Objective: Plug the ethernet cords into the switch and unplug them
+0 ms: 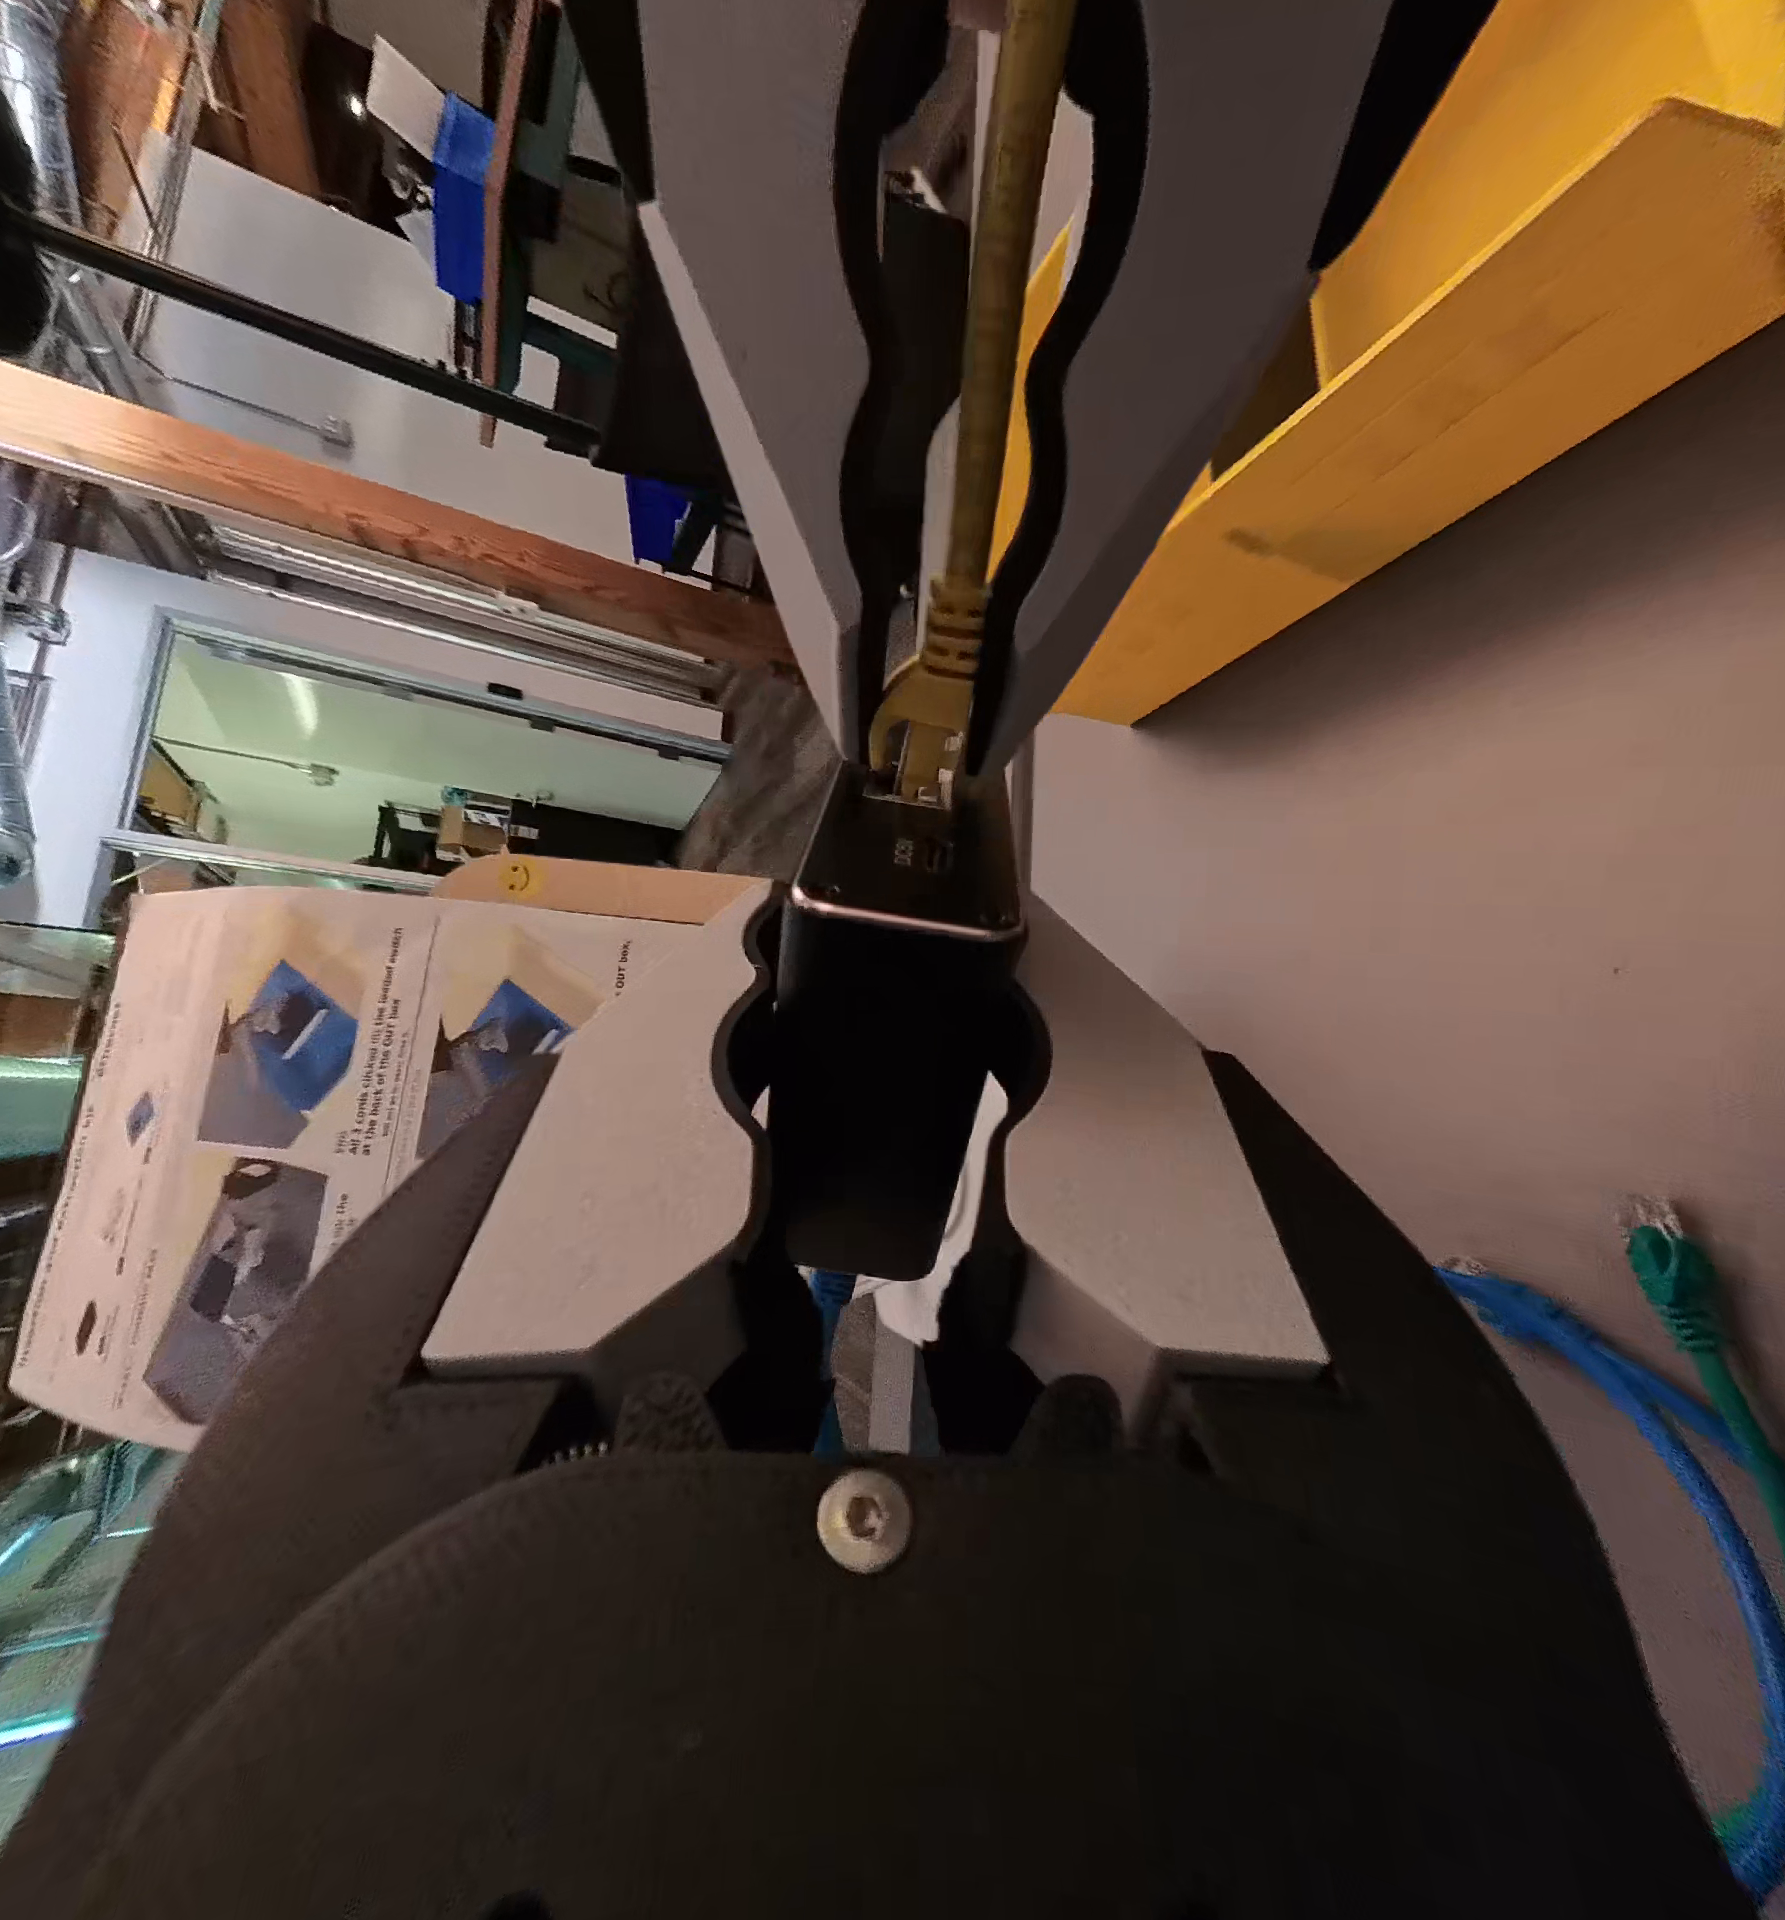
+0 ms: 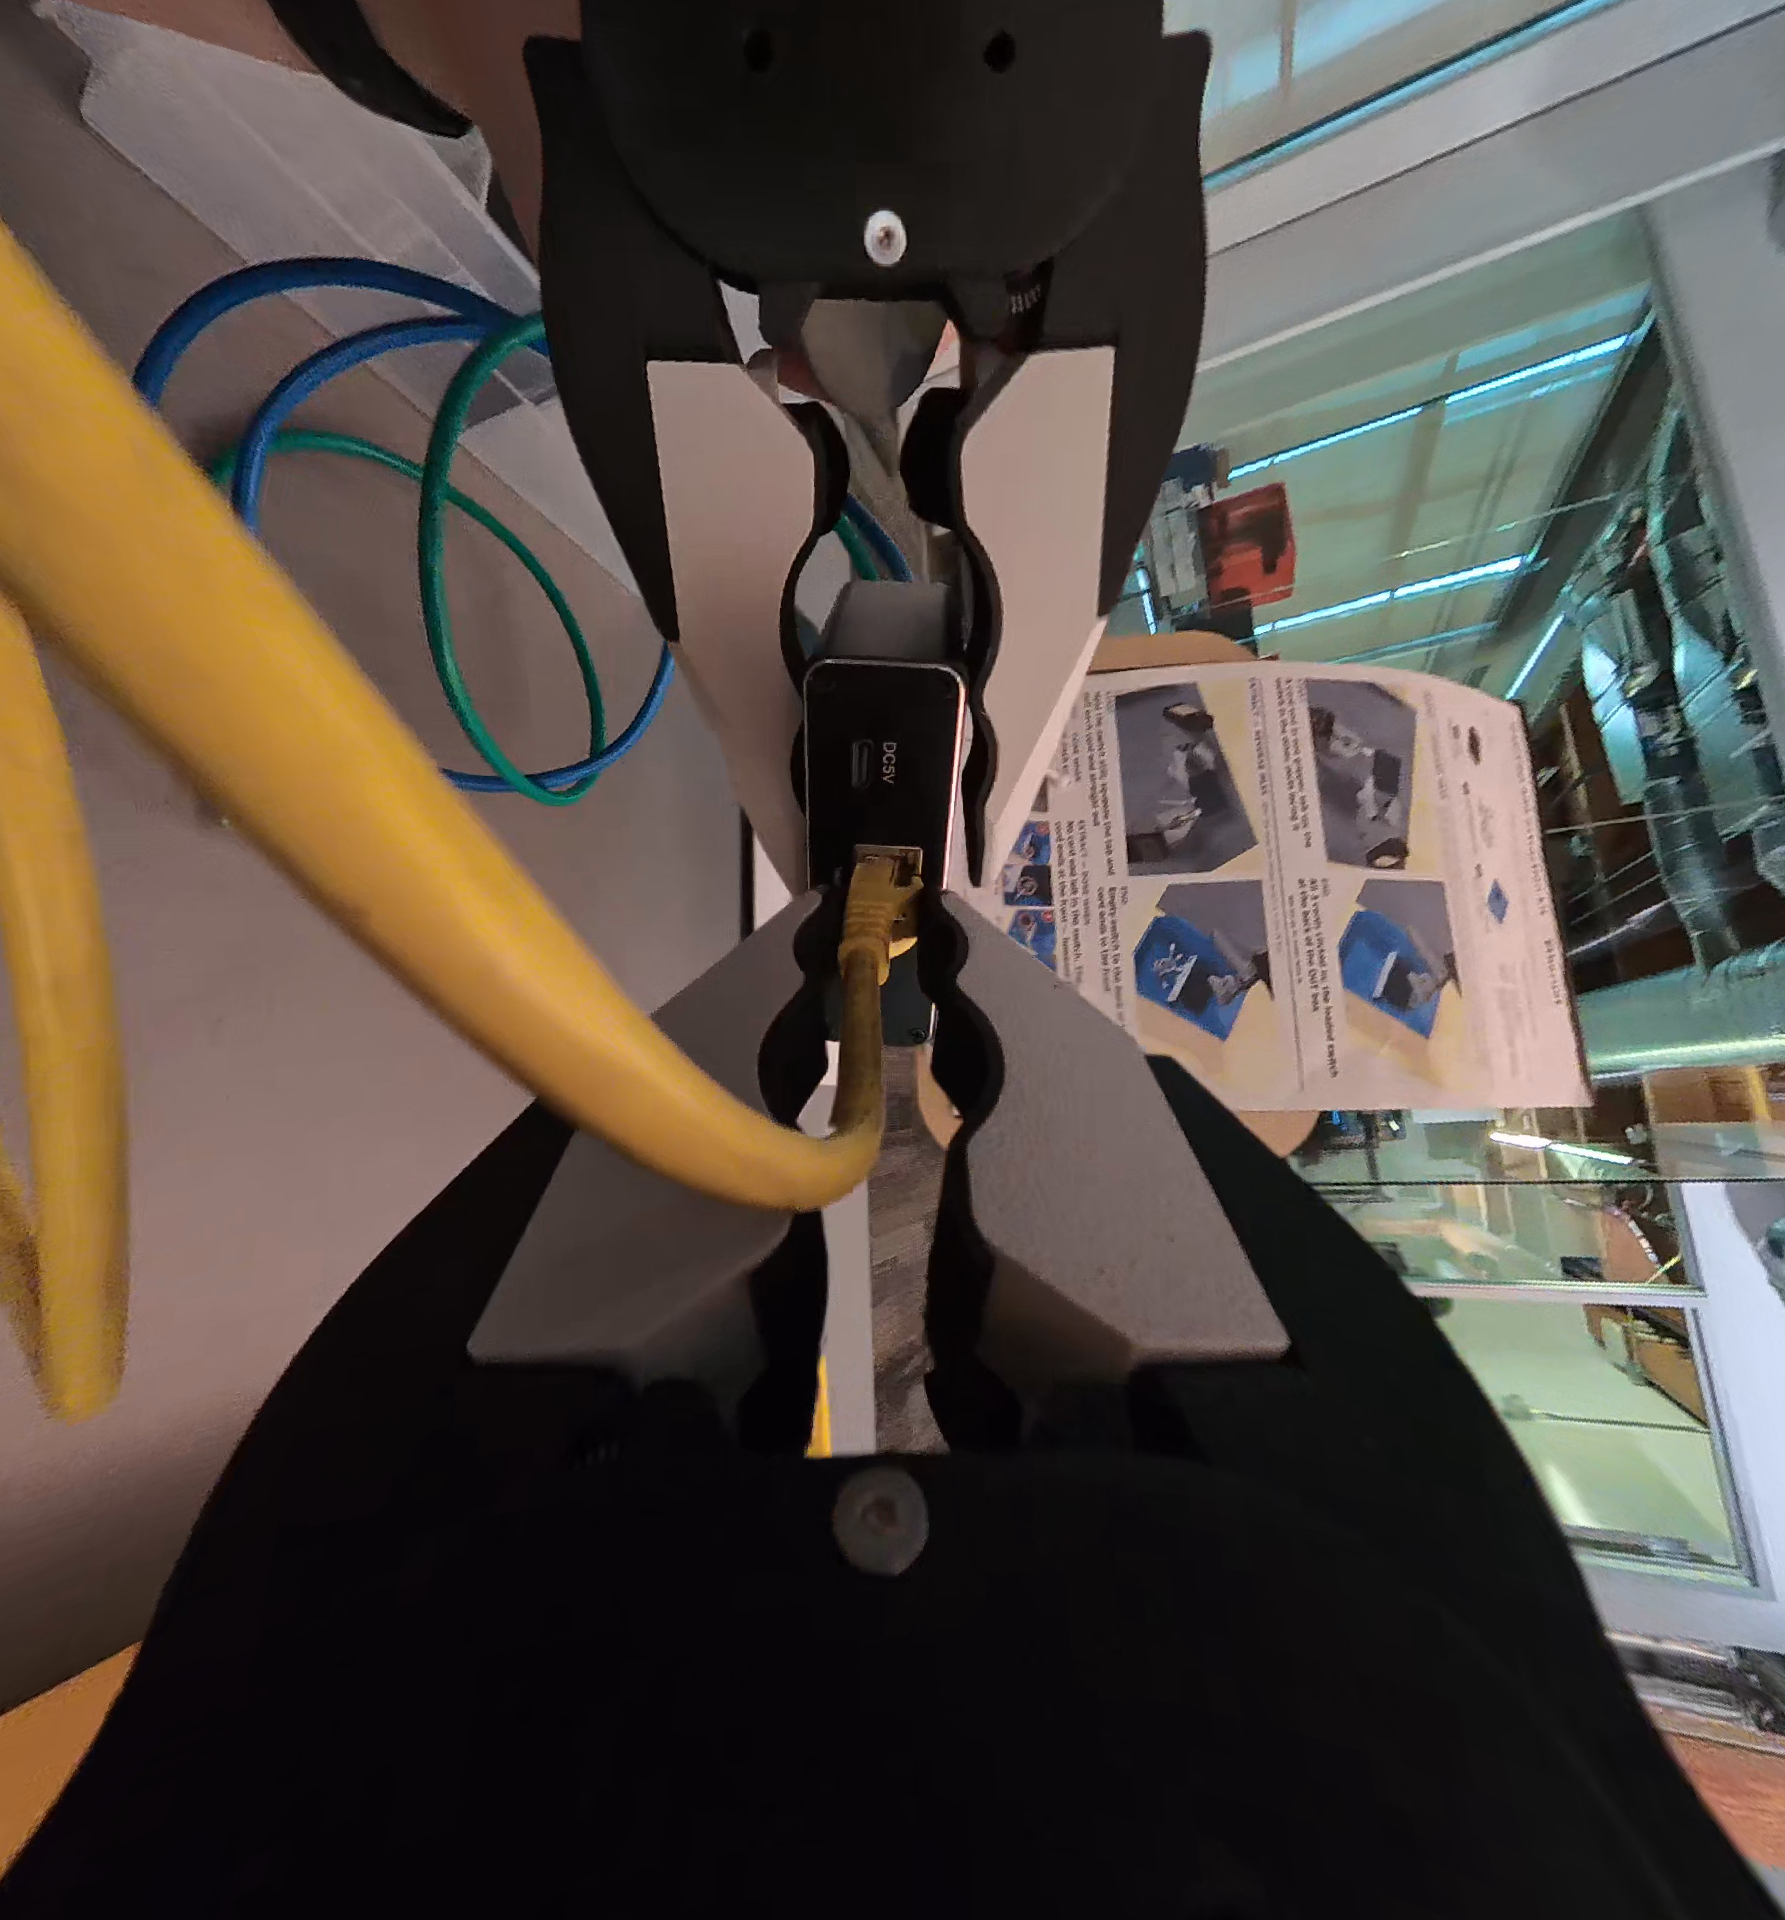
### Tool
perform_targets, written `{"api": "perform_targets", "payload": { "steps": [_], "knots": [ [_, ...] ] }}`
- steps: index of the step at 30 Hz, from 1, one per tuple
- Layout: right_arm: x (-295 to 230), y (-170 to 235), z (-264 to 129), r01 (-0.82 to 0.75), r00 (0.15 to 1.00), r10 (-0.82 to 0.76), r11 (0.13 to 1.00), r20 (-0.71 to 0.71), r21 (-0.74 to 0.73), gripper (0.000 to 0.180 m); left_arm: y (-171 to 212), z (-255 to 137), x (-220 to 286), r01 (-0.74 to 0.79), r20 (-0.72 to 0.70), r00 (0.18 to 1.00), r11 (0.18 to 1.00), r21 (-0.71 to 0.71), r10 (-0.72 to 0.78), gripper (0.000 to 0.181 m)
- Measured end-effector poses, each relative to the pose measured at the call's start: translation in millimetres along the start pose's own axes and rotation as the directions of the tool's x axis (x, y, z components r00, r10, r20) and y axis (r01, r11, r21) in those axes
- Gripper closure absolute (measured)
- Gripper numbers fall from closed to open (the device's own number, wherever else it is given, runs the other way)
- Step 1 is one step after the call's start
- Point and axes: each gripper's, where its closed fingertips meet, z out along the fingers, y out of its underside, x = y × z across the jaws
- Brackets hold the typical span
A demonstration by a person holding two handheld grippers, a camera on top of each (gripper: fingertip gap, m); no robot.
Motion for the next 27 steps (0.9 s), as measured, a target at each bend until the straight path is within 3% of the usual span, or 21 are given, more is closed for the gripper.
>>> {"api": "perform_targets", "payload": {
  "steps": [21, 22, 23, 24, 25, 27],
  "knots": [
    [-24, 23, 0, -0.008, 0.989, 0.019, 0.997, 0.149, -0.074, 0.166, 4, 23, 30, 0.088, -0.168, 0.983, 0.995, 0.047, -0.079, 0.144],
    [-25, 22, -2, -0.002, 0.987, 0.013, 0.997, 0.158, -0.071, 0.166, 16, 26, 24, 0.085, -0.122, 0.989, 0.996, -0.021, -0.087, 0.147],
    [-53, 1, -16, -0.033, 0.937, 0.018, 0.999, 0.35, 0.038, 0.167, 44, 26, 4, 0.088, 0.004, 0.996, 0.984, -0.152, -0.088, 0.147],
    [-45, -12, -19, -0.045, 0.951, 0.019, 0.996, 0.308, 0.078, 0.167, 69, 19, -14, 0.099, 0.09, 0.993, 0.968, -0.23, -0.081, 0.147],
    [-31, -6, -15, 0.015, 0.979, -0.021, 0.999, 0.202, 0.029, 0.167, 74, 7, -21, 0.151, 0.092, 0.987, 0.967, -0.207, -0.134, 0.147],
    [-15, -1, -14, -0.023, 0.991, 0.018, 0.999, 0.131, 0.034, 0.166, 46, -17, -24, 0.263, -0.001, 0.965, 0.964, -0.034, -0.264, 0.148]
  ]
}}
